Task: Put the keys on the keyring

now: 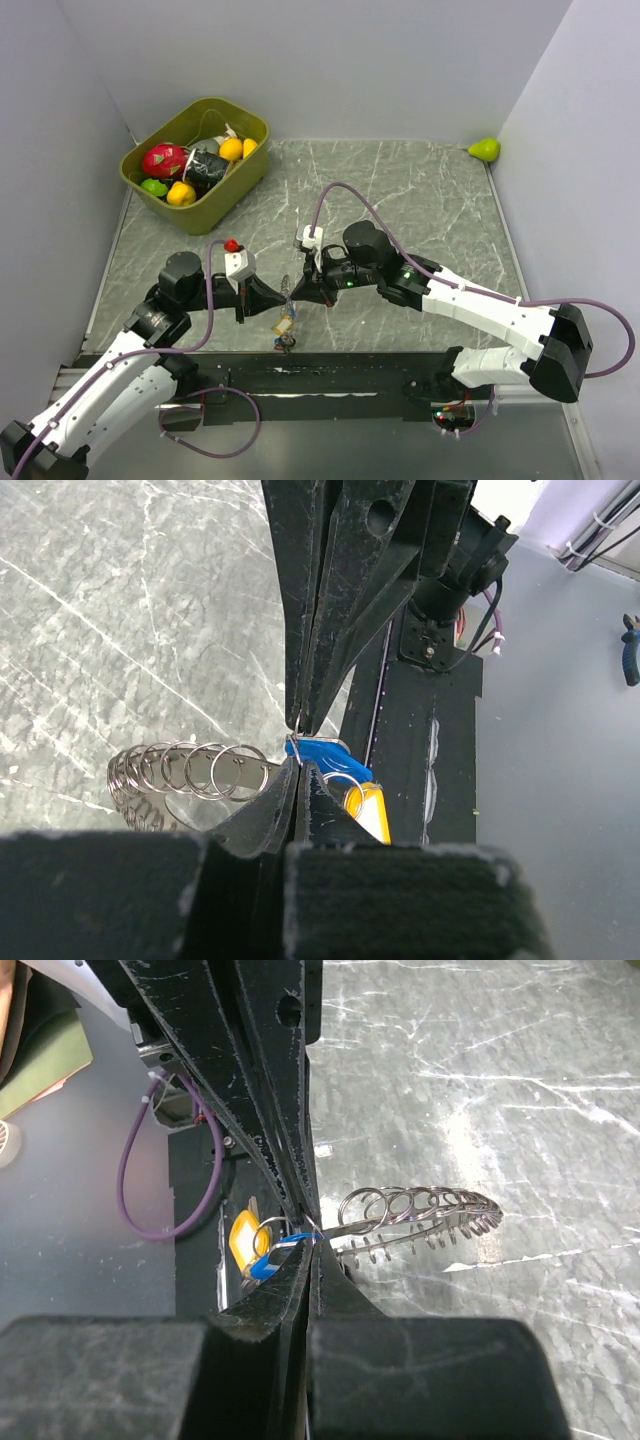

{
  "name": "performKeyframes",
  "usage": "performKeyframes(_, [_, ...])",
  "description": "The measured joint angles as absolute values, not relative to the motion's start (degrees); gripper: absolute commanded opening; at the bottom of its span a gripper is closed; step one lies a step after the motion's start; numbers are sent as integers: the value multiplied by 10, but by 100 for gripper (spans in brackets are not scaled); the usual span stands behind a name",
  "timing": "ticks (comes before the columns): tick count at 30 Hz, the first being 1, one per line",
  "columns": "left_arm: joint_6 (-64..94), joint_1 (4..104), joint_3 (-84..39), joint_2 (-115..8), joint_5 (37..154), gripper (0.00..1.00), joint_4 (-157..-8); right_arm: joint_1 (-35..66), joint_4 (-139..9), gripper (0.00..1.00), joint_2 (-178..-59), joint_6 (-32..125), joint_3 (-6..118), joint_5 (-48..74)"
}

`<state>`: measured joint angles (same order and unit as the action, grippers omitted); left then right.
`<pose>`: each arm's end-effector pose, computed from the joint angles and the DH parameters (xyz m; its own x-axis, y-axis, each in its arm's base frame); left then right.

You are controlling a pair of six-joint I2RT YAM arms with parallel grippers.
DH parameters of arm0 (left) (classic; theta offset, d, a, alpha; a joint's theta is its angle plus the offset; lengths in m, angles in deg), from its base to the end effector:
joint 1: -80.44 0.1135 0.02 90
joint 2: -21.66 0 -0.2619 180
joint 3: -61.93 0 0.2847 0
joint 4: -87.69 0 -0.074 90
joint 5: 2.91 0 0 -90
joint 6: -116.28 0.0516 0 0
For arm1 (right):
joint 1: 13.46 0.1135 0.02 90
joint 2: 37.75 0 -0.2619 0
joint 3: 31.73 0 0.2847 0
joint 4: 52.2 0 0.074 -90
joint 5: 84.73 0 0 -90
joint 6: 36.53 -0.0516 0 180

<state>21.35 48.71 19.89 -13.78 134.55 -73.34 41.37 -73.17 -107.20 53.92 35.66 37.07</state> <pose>0.1465 -0.1353 0.2748 -0.2647 0.0954 -0.9596 0.9485 0.2055 -0.2412 0.1627 0.2781 0.3024 -0.2177 -0.3205 -0.9219 -0.9758 0.0906 0.1989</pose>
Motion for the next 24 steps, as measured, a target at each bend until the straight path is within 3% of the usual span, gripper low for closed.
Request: performKeyframes(24, [222, 485, 199, -114, 1342, 1, -734, 411, -724, 0, -1068, 533, 336, 360])
